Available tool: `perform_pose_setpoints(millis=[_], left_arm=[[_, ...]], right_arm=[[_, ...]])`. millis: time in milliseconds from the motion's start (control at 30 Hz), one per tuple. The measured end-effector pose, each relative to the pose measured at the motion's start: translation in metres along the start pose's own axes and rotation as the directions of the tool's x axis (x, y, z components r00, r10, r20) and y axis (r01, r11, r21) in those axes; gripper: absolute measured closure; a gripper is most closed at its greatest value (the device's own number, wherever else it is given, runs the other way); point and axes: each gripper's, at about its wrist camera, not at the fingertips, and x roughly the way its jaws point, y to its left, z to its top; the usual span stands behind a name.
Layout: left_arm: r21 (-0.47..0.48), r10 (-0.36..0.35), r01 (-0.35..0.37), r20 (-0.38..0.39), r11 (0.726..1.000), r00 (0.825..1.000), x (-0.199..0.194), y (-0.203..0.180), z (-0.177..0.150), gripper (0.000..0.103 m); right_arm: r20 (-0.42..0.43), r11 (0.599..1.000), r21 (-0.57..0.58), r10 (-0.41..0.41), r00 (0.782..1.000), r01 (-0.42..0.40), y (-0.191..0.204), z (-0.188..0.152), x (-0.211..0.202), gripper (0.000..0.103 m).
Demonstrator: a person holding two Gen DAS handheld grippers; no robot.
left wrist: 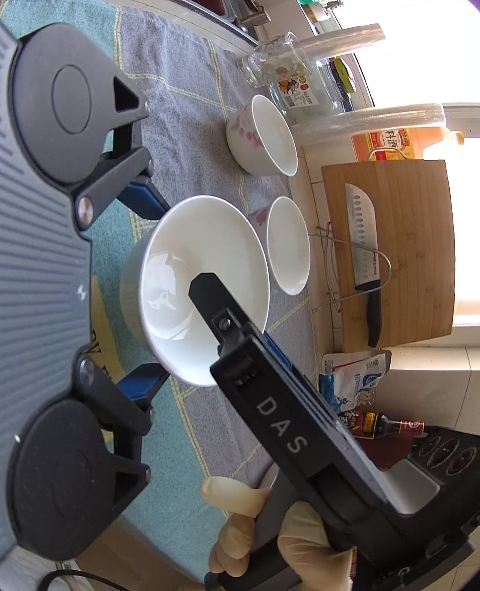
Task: Organize plates and bowls
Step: 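Lift the white bowl with the right gripper and carry it across the mat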
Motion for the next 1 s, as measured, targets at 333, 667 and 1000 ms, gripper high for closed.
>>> perform_pose_setpoints(millis=[333, 667, 1000], left_arm=[[0.072, -0.114, 0.114, -0.009, 0.991, 0.993, 0.013, -0.026, 0.008, 0.019], [0.119, -0.216, 0.218, -0.037, 0.969, 0.976, 0.029, -0.048, 0.013, 0.019], [0.109, -0.258, 0.264, -0.065, 0.958, 0.964, 0.037, -0.058, 0.012, 0.019]], right_arm=[[-0.002, 0.993, 0.082, -0.083, 0.997, 0.083, -0.018, -0.029, -0.029, 0.034], [-0.020, 0.977, 0.149, -0.150, 0.988, 0.151, -0.038, -0.053, -0.048, 0.034], [-0.056, 0.972, 0.165, -0.158, 0.986, 0.166, -0.049, -0.063, -0.052, 0.033]])
